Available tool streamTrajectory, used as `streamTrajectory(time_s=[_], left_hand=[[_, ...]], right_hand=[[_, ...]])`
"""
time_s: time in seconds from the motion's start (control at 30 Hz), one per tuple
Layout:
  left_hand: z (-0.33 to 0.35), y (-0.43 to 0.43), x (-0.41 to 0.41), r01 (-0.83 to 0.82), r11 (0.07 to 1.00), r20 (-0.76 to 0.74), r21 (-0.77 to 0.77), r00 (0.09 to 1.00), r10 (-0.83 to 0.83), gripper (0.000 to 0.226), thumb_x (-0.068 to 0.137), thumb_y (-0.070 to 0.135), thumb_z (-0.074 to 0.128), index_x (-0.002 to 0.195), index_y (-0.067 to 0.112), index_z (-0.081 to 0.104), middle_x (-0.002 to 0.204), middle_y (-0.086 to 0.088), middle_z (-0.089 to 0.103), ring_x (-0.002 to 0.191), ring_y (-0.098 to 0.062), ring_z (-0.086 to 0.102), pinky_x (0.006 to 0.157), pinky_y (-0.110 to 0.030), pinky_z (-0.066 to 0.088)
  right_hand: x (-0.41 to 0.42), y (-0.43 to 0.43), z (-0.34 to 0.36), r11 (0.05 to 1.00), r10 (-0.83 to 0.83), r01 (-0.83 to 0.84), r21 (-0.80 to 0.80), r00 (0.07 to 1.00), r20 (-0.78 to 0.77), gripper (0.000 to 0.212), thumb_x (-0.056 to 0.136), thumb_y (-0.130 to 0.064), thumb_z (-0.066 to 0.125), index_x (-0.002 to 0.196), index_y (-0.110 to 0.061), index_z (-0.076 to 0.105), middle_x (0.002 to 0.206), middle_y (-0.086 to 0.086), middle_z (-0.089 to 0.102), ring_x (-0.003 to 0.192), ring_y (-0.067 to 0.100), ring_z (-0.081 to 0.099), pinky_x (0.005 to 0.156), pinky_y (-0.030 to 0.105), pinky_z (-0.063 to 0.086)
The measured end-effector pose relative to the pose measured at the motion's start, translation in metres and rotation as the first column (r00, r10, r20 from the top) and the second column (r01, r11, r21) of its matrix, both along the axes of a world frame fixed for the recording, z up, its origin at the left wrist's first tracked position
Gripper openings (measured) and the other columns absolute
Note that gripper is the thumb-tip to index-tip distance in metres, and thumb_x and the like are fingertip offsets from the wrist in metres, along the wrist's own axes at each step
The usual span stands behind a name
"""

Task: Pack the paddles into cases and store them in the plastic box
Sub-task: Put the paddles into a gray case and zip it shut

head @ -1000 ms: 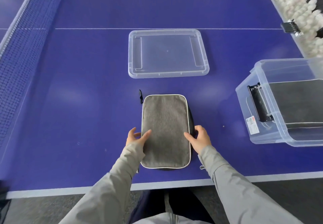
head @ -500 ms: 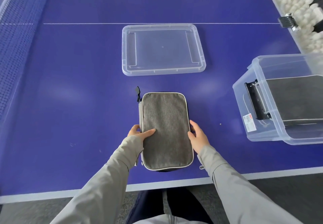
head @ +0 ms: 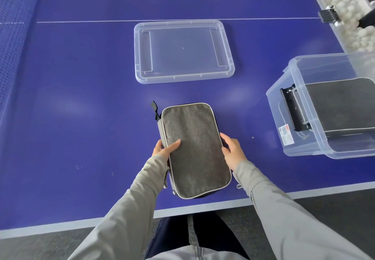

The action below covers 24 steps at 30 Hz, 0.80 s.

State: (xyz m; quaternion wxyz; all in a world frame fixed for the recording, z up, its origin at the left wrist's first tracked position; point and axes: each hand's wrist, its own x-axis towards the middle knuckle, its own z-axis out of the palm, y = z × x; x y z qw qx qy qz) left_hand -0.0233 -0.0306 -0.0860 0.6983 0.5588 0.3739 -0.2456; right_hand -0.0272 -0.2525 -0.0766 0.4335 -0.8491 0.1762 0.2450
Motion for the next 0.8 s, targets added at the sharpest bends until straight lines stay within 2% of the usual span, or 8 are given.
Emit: streamTrajectory(time_s=[0.07, 0.13, 0.2, 0.3, 0.43, 0.57, 0.7, 0.8], left_hand=[[-0.001, -0.005, 0.0, -0.085, 0.996, 0.024, 0.035, 0.996, 0.084, 0.034, 0.072, 0.019, 0.079, 0.101, 0.017, 0.06, 0.096, -0.007, 0.067, 0.081, -0.024, 0.065, 0.069, -0.032, 0.053], [-0.002, -0.012, 0.0, -0.12, 0.991, 0.039, 0.057, 0.992, 0.118, 0.028, 0.072, 0.017, 0.079, 0.092, 0.019, 0.06, 0.089, -0.004, 0.067, 0.076, -0.022, 0.065, 0.069, -0.031, 0.052], [0.001, -0.018, 0.0, -0.154, 0.985, 0.044, 0.071, 0.987, 0.151, 0.027, 0.071, 0.017, 0.08, 0.087, 0.02, 0.058, 0.086, -0.003, 0.066, 0.076, -0.023, 0.064, 0.072, -0.034, 0.054], [0.006, -0.023, -0.001, -0.25, 0.967, 0.009, 0.058, 0.968, 0.25, 0.03, 0.069, 0.023, 0.08, 0.087, 0.021, 0.057, 0.087, -0.004, 0.066, 0.079, -0.027, 0.064, 0.081, -0.041, 0.054], [0.014, -0.024, 0.003, -0.422, 0.906, -0.084, -0.008, 0.903, 0.42, 0.047, 0.066, 0.032, 0.08, 0.105, 0.028, 0.056, 0.099, 0.002, 0.064, 0.09, -0.025, 0.062, 0.088, -0.044, 0.049], [0.024, -0.025, 0.005, -0.551, 0.83, -0.112, -0.087, 0.834, 0.541, 0.045, 0.061, 0.029, 0.082, 0.094, 0.03, 0.051, 0.098, -0.001, 0.063, 0.092, -0.026, 0.063, 0.092, -0.053, 0.047], [0.031, -0.024, 0.004, -0.619, 0.777, -0.089, -0.113, 0.785, 0.613, 0.044, 0.058, 0.027, 0.082, 0.089, 0.032, 0.051, 0.093, 0.0, 0.067, 0.087, -0.023, 0.065, 0.089, -0.055, 0.048], [0.035, -0.016, 0.005, -0.657, 0.746, -0.078, -0.109, 0.753, 0.653, 0.045, 0.056, 0.028, 0.082, 0.088, 0.033, 0.05, 0.096, 0.0, 0.066, 0.087, -0.023, 0.064, 0.084, -0.053, 0.049]], right_hand=[[-0.005, 0.001, 0.003, 0.997, 0.028, -0.023, -0.07, 0.997, 0.071, 0.052, 0.098, -0.005, 0.04, 0.146, -0.021, 0.029, 0.14, 0.007, 0.032, 0.127, 0.019, 0.038, 0.106, 0.024, 0.027], [-0.017, 0.004, 0.011, 0.98, 0.015, 0.035, -0.197, 0.969, 0.247, 0.051, 0.095, -0.008, 0.048, 0.144, -0.016, 0.034, 0.135, 0.007, 0.038, 0.125, 0.022, 0.041, 0.105, 0.035, 0.034], [-0.035, 0.01, 0.024, 0.954, 0.005, 0.142, -0.262, 0.871, 0.491, 0.038, 0.09, -0.012, 0.057, 0.127, -0.012, 0.05, 0.114, 0.003, 0.049, 0.106, 0.021, 0.051, 0.091, 0.042, 0.041], [-0.074, 0.019, 0.035, 0.948, 0.041, 0.199, -0.249, 0.698, 0.714, 0.019, 0.087, -0.029, 0.058, 0.099, -0.016, 0.052, 0.086, -0.005, 0.045, 0.078, 0.009, 0.044, 0.076, 0.032, 0.037], [-0.116, 0.042, 0.035, 0.955, 0.071, 0.166, -0.246, 0.677, 0.732, 0.026, 0.084, -0.045, 0.056, 0.086, -0.022, 0.043, 0.071, -0.007, 0.04, 0.068, 0.006, 0.033, 0.067, 0.027, 0.033], [-0.114, 0.065, 0.031, 0.954, 0.008, 0.195, -0.229, 0.744, 0.669, 0.037, 0.076, -0.05, 0.067, 0.096, -0.025, 0.048, 0.071, -0.006, 0.054, 0.067, 0.008, 0.039, 0.067, 0.023, 0.037], [-0.092, 0.076, 0.035, 0.93, -0.064, 0.289, -0.228, 0.737, 0.672, 0.038, 0.071, -0.033, 0.08, 0.091, -0.023, 0.049, 0.066, -0.009, 0.057, 0.068, 0.006, 0.042, 0.06, 0.024, 0.042], [-0.085, 0.074, 0.041, 0.914, 0.089, 0.242, -0.327, 0.665, 0.741, 0.015, 0.078, -0.025, 0.072, 0.082, -0.015, 0.062, 0.061, -0.008, 0.06, 0.061, 0.007, 0.051, 0.055, 0.02, 0.043]])
